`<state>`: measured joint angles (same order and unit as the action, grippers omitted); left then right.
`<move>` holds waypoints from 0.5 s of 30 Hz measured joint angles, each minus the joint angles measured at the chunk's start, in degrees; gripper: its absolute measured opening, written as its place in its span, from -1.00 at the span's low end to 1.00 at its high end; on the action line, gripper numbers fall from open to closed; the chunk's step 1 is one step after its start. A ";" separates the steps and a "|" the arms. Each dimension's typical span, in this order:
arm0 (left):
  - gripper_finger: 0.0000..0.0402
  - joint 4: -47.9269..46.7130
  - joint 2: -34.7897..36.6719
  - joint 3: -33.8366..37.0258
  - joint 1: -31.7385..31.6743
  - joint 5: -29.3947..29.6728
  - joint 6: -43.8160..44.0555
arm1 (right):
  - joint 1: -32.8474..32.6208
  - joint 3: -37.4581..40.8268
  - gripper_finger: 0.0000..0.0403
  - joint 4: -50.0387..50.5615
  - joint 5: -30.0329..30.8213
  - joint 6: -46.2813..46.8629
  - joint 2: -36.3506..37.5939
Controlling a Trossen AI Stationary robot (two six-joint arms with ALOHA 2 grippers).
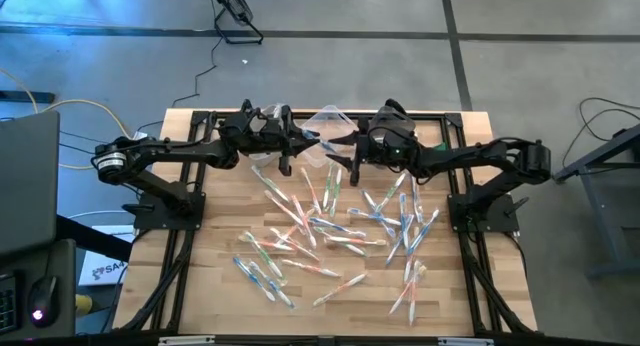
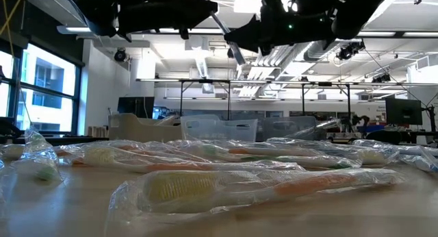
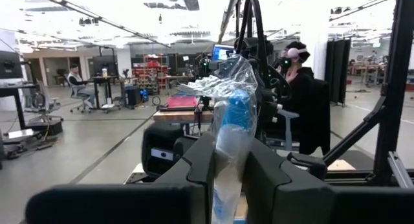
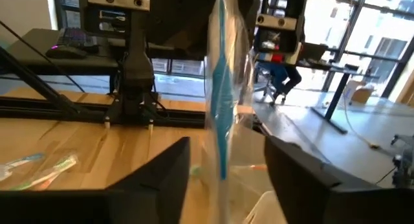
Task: Pick & Place Toothbrushes
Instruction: Put the blue toothbrush into the transparent bin
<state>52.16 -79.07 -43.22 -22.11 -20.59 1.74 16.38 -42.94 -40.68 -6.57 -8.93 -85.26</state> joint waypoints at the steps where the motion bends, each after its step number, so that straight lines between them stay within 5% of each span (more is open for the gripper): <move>1: -0.77 0.01 0.00 0.00 -0.02 0.05 -0.02 | 0.00 0.00 0.07 0.70 0.33 0.13 0.02; 8: -0.77 0.00 0.10 0.00 -0.84 0.49 -1.96 | 0.34 0.02 0.44 13.73 9.73 -1.86 7.23; 15: -0.77 -1.97 0.26 -0.50 -6.69 0.14 0.65 | 1.05 0.02 0.44 28.26 11.43 -1.70 18.12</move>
<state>50.20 -78.81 -43.72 -28.80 -20.45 2.39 17.43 -42.92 -12.42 4.85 -10.63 -67.14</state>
